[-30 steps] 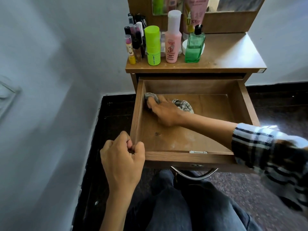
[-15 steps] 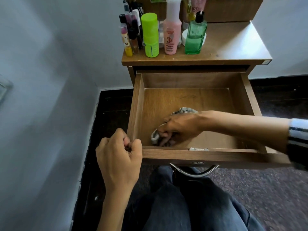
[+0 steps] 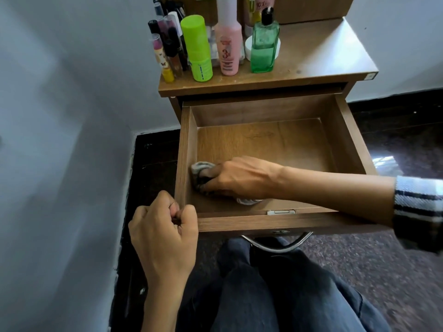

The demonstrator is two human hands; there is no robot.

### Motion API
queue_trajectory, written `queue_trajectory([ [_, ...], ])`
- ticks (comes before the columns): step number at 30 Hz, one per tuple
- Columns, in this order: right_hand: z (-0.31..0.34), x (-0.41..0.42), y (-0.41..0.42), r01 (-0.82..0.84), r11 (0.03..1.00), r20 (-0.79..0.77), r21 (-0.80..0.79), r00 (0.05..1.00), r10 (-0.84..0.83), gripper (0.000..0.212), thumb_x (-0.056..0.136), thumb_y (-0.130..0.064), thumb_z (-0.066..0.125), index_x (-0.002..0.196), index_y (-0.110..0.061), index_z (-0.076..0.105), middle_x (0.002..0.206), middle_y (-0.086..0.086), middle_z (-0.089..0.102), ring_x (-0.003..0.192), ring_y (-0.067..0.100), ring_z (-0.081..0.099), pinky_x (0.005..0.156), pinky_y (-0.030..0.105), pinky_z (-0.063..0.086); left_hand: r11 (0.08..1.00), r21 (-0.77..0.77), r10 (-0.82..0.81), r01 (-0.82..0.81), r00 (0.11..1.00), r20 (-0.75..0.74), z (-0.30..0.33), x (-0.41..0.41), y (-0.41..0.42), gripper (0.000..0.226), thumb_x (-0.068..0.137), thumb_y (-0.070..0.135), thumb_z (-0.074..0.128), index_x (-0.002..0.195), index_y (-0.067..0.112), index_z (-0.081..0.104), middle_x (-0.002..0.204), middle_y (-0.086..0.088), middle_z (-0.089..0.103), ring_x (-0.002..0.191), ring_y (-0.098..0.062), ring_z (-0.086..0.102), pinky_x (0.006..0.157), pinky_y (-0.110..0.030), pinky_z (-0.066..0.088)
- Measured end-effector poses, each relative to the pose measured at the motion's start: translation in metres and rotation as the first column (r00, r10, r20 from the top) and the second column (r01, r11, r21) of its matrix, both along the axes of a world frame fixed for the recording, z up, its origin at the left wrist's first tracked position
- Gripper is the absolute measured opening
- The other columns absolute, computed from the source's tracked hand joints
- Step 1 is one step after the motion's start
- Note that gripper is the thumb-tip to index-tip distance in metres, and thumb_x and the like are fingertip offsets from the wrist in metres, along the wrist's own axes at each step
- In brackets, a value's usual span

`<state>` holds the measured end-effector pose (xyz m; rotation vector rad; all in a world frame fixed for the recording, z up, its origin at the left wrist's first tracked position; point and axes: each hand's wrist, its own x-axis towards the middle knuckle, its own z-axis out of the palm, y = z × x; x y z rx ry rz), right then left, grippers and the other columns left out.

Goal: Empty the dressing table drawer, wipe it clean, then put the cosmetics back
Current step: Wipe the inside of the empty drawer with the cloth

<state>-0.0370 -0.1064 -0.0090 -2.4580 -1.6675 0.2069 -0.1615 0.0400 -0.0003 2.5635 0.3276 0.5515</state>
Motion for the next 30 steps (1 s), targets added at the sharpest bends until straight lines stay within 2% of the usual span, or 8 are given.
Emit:
queue_trajectory([
  [3, 0.004, 0.005, -0.003, 0.057, 0.998, 0.035, -0.008, 0.998, -0.057, 0.031, 0.099, -0.022, 0.04, 0.124, -0.02, 0.058, 0.118, 0.002, 0.061, 0.108, 0.02, 0.059, 0.084, 0.031, 0.051, 1.0, 0.005, 0.006, -0.006, 1.0, 0.008, 0.001, 0.0, -0.001, 0.022, 0.076, 0.035, 0.033, 0.06, 0.021, 0.028, 0.051, 0.013, 0.03, 0.057, -0.001, 0.029, 0.064, -0.032, 0.026],
  [6, 0.01, 0.013, -0.002, 0.111, 0.994, -0.129, -0.006, 0.985, -0.111, 0.022, 0.096, -0.028, 0.049, 0.113, -0.025, 0.064, 0.103, -0.008, 0.067, 0.094, 0.004, 0.059, 0.095, 0.023, 0.037, 1.0, 0.017, 0.004, -0.005, 1.0, 0.019, 0.001, 0.001, 0.0, 0.022, 0.077, 0.034, 0.034, 0.061, 0.021, 0.028, 0.051, 0.015, 0.028, 0.056, -0.001, 0.029, 0.064, -0.031, 0.026],
  [9, 0.008, 0.025, -0.006, 0.207, 0.978, -0.026, -0.019, 0.978, -0.207, 0.024, 0.092, -0.034, 0.055, 0.113, -0.027, 0.064, 0.11, -0.008, 0.063, 0.107, 0.009, 0.054, 0.105, 0.031, 0.025, 1.0, 0.018, 0.009, -0.009, 1.0, 0.014, 0.001, 0.0, 0.0, 0.022, 0.077, 0.034, 0.035, 0.061, 0.02, 0.028, 0.052, 0.015, 0.028, 0.056, -0.007, 0.028, 0.065, -0.032, 0.027],
  [12, 0.002, 0.026, -0.007, 0.268, 0.96, 0.03, -0.077, 0.963, -0.266, 0.034, 0.092, -0.032, 0.053, 0.124, -0.02, 0.055, 0.124, 0.002, 0.046, 0.112, 0.019, 0.047, 0.094, 0.032, 0.036, 1.0, 0.016, 0.012, -0.012, 1.0, 0.016, 0.001, 0.0, 0.0, 0.022, 0.077, 0.034, 0.035, 0.061, 0.021, 0.028, 0.052, 0.015, 0.029, 0.056, -0.005, 0.028, 0.065, -0.031, 0.027],
  [16, -0.008, 0.019, 0.004, 0.267, 0.96, -0.131, -0.087, 0.952, -0.277, 0.041, 0.095, -0.022, 0.047, 0.136, -0.014, 0.044, 0.137, 0.005, 0.031, 0.115, 0.022, 0.048, 0.096, 0.033, 0.047, 1.0, 0.016, 0.011, -0.011, 1.0, 0.023, 0.001, 0.0, -0.002, 0.021, 0.077, 0.034, 0.035, 0.061, 0.022, 0.027, 0.052, 0.015, 0.028, 0.057, 0.001, 0.029, 0.064, -0.032, 0.026],
  [23, -0.007, -0.003, 0.008, 0.103, 0.992, -0.186, -0.076, 0.976, -0.116, 0.037, 0.098, -0.015, 0.037, 0.133, -0.016, 0.049, 0.139, 0.004, 0.032, 0.119, 0.022, 0.044, 0.095, 0.024, 0.041, 1.0, 0.019, 0.022, -0.022, 1.0, 0.013, -0.001, 0.001, -0.001, 0.02, 0.077, 0.033, 0.035, 0.062, 0.021, 0.029, 0.053, 0.014, 0.029, 0.057, -0.002, 0.028, 0.066, -0.03, 0.025],
  [27, -0.002, -0.001, 0.019, -0.117, 0.988, -0.264, -0.101, 0.961, 0.087, 0.037, 0.086, -0.003, 0.045, 0.117, -0.015, 0.062, 0.113, 0.001, 0.046, 0.106, 0.021, 0.047, 0.092, 0.032, 0.041, 0.999, 0.018, 0.03, -0.03, 1.0, 0.006, -0.002, 0.0, -0.001, 0.021, 0.077, 0.034, 0.034, 0.062, 0.021, 0.029, 0.053, 0.014, 0.03, 0.058, -0.001, 0.03, 0.067, -0.03, 0.025],
  [30, -0.003, 0.009, 0.024, -0.146, 0.978, -0.35, -0.147, 0.933, 0.086, 0.049, 0.079, 0.006, 0.049, 0.119, -0.019, 0.064, 0.104, -0.002, 0.042, 0.103, 0.019, 0.043, 0.089, 0.032, 0.038, 0.999, 0.017, 0.032, -0.032, 0.999, 0.002, -0.001, 0.001, -0.002, 0.021, 0.077, 0.034, 0.034, 0.061, 0.021, 0.029, 0.052, 0.012, 0.03, 0.057, -0.005, 0.03, 0.065, -0.029, 0.024],
])
